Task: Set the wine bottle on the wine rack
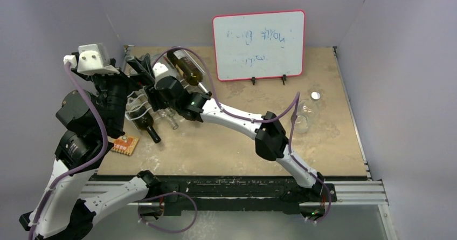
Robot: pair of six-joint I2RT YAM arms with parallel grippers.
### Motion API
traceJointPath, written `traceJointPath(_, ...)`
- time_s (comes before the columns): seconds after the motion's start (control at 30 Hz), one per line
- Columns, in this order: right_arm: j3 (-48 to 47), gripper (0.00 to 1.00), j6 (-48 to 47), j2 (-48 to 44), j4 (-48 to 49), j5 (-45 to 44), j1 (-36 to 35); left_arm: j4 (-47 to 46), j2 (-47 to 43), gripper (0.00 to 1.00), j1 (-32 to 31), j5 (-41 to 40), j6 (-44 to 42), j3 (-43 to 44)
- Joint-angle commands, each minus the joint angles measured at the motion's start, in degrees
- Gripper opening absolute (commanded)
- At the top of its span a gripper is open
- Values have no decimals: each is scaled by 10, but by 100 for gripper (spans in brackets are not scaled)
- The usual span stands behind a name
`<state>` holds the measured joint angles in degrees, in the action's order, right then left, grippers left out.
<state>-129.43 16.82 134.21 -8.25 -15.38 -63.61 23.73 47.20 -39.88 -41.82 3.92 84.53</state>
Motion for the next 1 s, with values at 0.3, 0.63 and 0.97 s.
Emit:
traceJointPath(0.3,-86,14,-41,45,97,-37,-3,-3,4,100,1,-5,13,8)
traceJointPath(0.63,-108,29,-49,79,107,-32,-1,4,8,100,1,-7,15,8)
traceJointPath(0.97,-127,56,-44,101,96,-16,10,9,24,100,0,-16,15,10)
